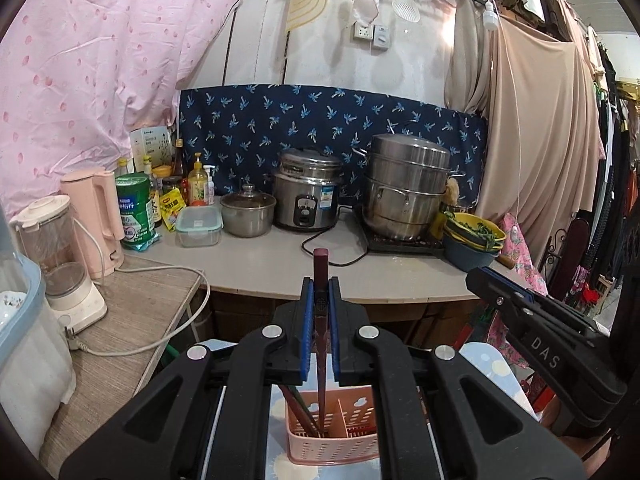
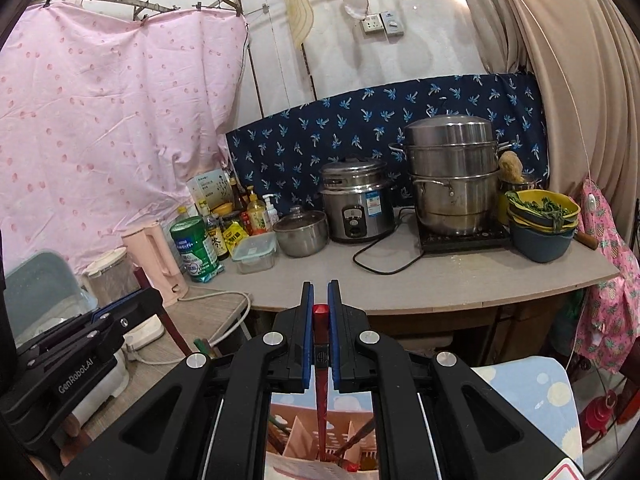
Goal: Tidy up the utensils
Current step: 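Open both tools to release the chopsticks into the basket, then move both open tools back over the last two chopsticks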
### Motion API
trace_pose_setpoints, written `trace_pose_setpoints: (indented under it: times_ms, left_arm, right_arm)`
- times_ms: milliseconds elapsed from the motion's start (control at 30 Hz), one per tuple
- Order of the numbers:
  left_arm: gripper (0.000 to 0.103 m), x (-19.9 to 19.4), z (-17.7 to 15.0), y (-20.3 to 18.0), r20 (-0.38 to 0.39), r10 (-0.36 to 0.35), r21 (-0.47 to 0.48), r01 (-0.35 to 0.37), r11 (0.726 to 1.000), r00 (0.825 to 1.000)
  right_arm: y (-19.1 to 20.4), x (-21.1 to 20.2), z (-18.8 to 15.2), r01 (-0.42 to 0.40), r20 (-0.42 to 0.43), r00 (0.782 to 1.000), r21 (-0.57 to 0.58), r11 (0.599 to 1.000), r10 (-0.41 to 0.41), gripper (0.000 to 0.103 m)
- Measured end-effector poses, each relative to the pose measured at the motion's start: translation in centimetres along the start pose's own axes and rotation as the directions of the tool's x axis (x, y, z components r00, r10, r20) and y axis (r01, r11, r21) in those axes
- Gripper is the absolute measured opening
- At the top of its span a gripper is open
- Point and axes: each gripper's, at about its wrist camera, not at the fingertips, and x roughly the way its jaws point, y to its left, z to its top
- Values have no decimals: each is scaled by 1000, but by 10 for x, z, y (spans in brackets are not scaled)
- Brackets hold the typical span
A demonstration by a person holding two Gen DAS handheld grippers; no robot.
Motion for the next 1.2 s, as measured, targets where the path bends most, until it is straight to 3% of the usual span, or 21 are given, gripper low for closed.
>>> trace_pose_setpoints:
  times_ms: [100,300,500,867,1200]
  left_arm:
    - [7,1,-6,3,-14,7,-7,-7,1000,1000]
    - [11,-9,-17,4,-7,26,13,-26,1000,1000]
    - [13,-34,-36,9,-5,39,15,-39,999,999]
    - [13,-87,-116,14,-74,70,45,-67,997,995]
    - [13,-120,-188,28,-186,85,12,-84,996,979]
  right_arm:
    - [-2,2,-7,9,-18,1000,-4,1000,-9,7]
    - [-3,-11,-18,14,-10,1000,-6,1000,-14,24]
    - [0,-42,-38,27,-5,1000,-42,999,-27,26]
    - [2,-112,-133,40,-103,993,-94,995,-50,33]
    - [-6,-148,-224,40,-270,962,-36,999,-48,33]
